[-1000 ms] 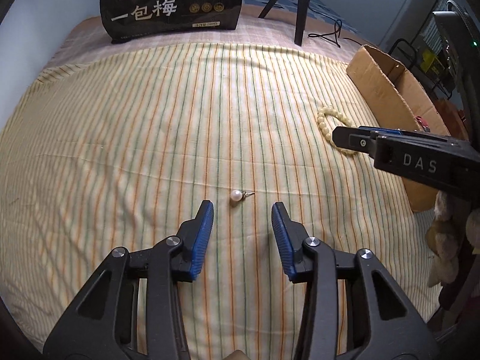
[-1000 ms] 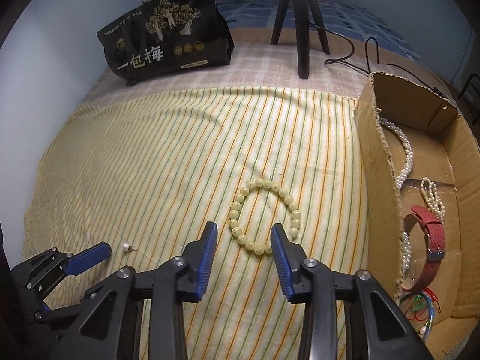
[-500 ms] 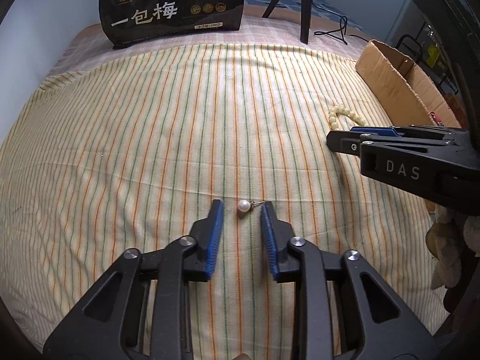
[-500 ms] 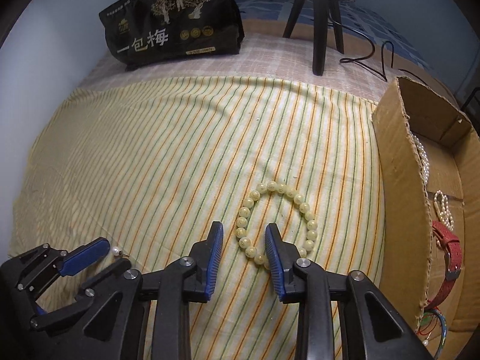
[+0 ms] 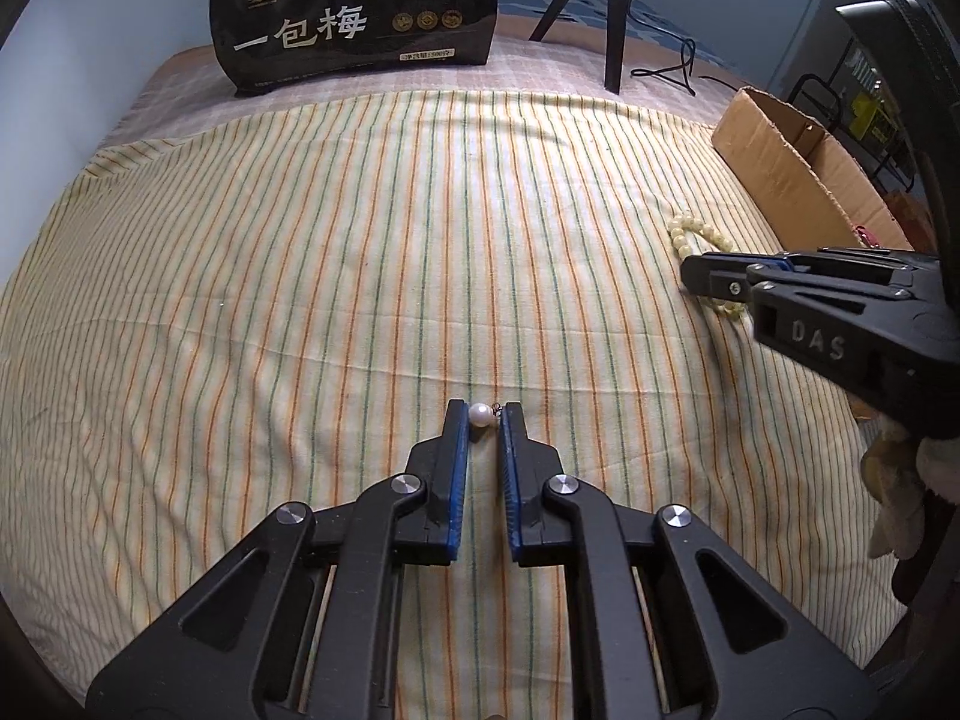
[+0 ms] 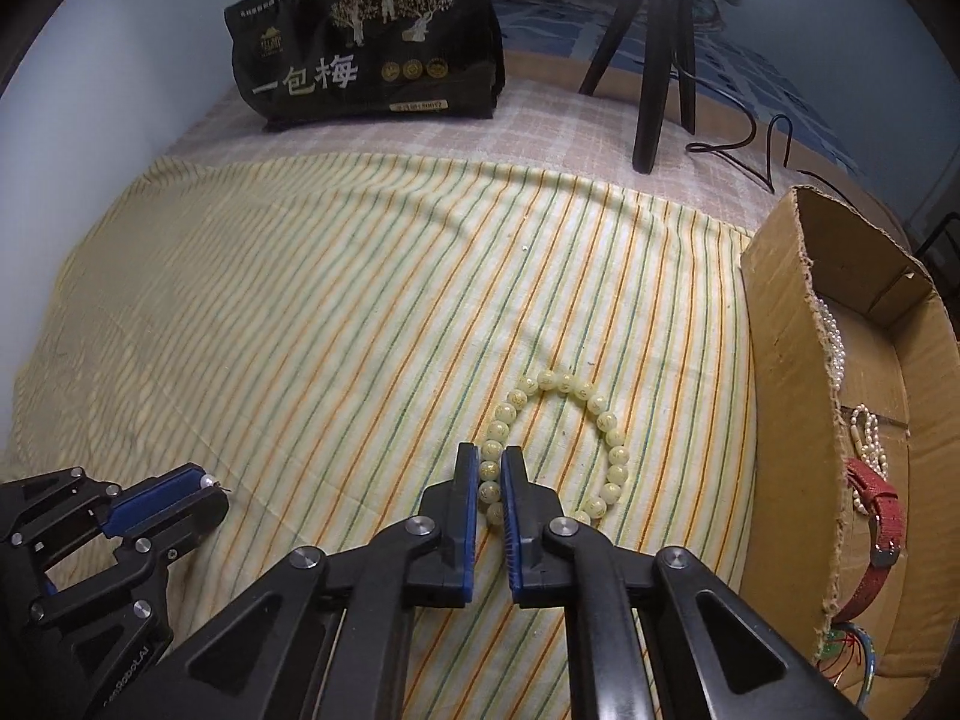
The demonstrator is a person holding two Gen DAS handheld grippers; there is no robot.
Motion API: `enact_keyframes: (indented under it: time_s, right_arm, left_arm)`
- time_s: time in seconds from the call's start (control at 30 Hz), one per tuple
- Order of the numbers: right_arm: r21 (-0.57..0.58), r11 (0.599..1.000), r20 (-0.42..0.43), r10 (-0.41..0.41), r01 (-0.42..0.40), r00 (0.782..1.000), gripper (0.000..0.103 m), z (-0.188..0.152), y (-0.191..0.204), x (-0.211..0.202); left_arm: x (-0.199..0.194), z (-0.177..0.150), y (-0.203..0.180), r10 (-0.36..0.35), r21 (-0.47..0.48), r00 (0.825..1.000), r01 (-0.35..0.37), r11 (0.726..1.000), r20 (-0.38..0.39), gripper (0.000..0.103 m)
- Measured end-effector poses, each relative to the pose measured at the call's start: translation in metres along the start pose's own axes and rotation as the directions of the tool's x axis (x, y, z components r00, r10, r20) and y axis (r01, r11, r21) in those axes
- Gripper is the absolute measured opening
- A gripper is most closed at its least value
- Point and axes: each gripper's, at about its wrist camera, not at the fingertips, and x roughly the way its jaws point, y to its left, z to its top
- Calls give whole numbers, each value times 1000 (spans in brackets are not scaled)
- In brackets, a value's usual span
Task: Organize jewelry
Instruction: 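Grasp the white pearl earring with the left tool while the right tool grasps the cream bead bracelet, then carry the earring in the left tool while the right tool carries the bracelet to the box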
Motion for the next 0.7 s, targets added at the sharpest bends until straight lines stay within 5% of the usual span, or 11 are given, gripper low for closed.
enact_keyframes:
  time_s: [0.7]
  right_arm:
    - [57, 991, 146, 114, -123, 983, 5, 5, -17, -70]
  left_arm:
    - [-65, 5, -13, -67, 45, 990, 62, 997, 124, 9]
